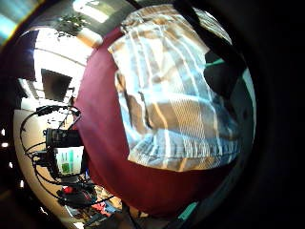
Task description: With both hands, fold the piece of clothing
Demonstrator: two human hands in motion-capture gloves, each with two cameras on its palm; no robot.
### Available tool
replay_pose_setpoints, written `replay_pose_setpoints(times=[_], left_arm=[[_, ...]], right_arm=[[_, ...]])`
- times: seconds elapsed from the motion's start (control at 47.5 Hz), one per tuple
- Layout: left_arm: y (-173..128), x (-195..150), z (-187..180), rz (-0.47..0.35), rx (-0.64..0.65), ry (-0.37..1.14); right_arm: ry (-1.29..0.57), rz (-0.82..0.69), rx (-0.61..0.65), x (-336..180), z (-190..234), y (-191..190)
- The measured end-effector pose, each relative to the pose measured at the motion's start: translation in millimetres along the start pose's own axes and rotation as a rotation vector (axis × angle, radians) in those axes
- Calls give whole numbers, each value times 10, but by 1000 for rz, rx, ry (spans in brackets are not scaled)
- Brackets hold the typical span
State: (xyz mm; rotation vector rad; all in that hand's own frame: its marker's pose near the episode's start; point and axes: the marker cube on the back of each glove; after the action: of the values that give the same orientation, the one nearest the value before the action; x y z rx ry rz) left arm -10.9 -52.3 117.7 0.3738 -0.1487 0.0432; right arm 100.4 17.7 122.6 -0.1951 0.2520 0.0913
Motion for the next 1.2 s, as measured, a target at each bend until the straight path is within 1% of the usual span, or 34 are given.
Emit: replay_pose_setpoints(times=[0.021,0.063,0.126,0.169,0.274,0.316,0.379,0.443,0.485,0.527,0.59,0.653,0.695,0.78,0.843,0.885,0.927,1.011,1.075,1.096,1.138,1.18,1.201], left_arm=[[55,-1,5,0,-36,2],[83,-10,-14,1,-52,12],[238,5,-18,2,-179,67],[293,-11,-48,5,-232,85],[414,-71,-404,40,-340,90],[463,-94,-543,73,-394,91],[519,-119,-699,176,-497,123],[524,-143,-929,267,-573,147],[452,-165,-1098,300,-587,146],[297,-201,-1229,308,-574,133],[-41,-273,-1375,269,-536,99],[-461,-356,-1453,186,-490,59],[-771,-411,-1451,120,-453,40],[-1373,-501,-1325,-24,-384,52],[-1690,-559,-1176,-116,-358,43],[-1802,-604,-1131,-167,-366,3],[-1858,-641,-1091,-204,-400,-41],[-1961,-662,-798,-199,-500,-81],[-2024,-669,-532,-186,-542,-87],[-2039,-674,-452,-190,-547,-85],[-2064,-700,-312,-213,-547,-98],[-2103,-734,-199,-235,-521,-120],[-2123,-747,-155,-243,-503,-129]], right_arm=[[10,1,20,-3,-9,-6],[24,2,52,-3,-36,-9],[28,-2,70,9,-93,13],[15,-12,67,19,-140,47],[-49,-54,44,56,-288,176],[-73,-79,26,75,-362,250],[-104,-133,-17,127,-538,393],[-129,-186,-48,201,-816,489],[-143,-199,-40,267,-1030,451],[-158,-191,-12,345,-1219,288],[-178,-140,55,412,-1527,-65],[-207,-69,145,401,-1847,-509],[-225,-17,200,378,-1982,-867],[-230,64,250,284,-2067,-1625],[-209,99,239,196,-2060,-2054],[-201,103,243,110,-2142,-2195],[-194,99,259,26,-2247,-2292],[-198,99,250,-89,-2206,-2597],[-189,103,269,-171,-2099,-2861],[-178,108,269,-195,-2057,-2926],[-151,118,227,-244,-1954,-2994],[-133,116,178,-293,-1863,-3019],[-128,112,173,-312,-1839,-3032]])
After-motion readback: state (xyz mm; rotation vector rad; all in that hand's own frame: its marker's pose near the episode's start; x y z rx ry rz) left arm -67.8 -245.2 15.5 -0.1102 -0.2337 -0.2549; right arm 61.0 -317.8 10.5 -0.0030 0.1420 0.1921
